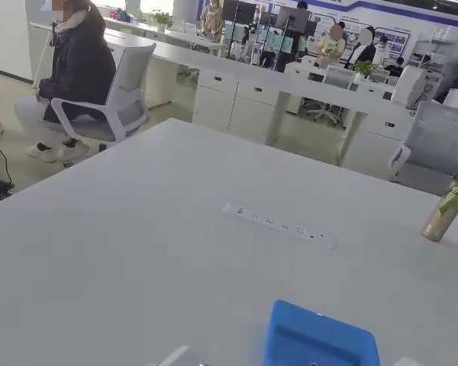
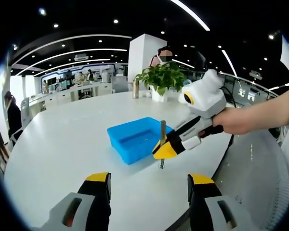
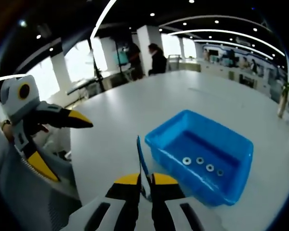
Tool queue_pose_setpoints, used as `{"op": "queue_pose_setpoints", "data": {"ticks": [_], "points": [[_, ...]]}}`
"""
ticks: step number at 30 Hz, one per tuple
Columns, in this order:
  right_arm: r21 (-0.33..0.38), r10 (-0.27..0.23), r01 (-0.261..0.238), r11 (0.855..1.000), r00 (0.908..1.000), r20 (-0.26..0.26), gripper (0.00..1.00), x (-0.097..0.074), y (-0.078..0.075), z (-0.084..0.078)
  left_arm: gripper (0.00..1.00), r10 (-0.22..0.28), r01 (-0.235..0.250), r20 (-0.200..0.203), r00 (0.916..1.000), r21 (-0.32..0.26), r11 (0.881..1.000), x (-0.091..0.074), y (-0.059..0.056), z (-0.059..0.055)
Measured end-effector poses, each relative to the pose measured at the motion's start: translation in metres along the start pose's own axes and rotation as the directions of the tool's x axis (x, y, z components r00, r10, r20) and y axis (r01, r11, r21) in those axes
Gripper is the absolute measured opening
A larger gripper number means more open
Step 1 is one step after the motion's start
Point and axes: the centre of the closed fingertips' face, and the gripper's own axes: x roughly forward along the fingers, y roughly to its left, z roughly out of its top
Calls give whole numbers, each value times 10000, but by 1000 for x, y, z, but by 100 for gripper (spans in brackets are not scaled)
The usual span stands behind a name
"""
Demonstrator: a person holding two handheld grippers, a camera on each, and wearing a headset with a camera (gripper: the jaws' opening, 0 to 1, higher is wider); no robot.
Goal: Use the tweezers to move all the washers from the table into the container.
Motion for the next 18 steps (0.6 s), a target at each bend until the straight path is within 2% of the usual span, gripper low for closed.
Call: {"op": "queue_pose_setpoints", "data": {"ticks": [1, 3, 8, 14, 18], "points": [[-150, -12, 12, 9999, 10000, -21, 5, 0, 2, 0, 64, -3, 3, 6, 10000, -10, 10000, 0, 0, 0], [-378, -59, 57, 9993, 10000, -47, 5, 0, -5, 0, 64, 5, -5, 5, 10000, -20, 10000, 0, 0, 0], [-904, -415, 416, 9950, 9991, 27, 4, -2, -2, -2, 64, 9, -9, -8, 10000, -89, 10000, 0, 1, 0], [-631, -977, 1001, 9930, 9944, 401, 3, -7, -2, -7, 64, -120, 119, -49, 9999, -135, 9998, 0, -1, 0], [-647, -1116, 1153, 9912, 9921, 580, 3, -8, -2, -8, 63, -229, 229, -5, 9997, -190, 9996, 0, -3, 0]]}}
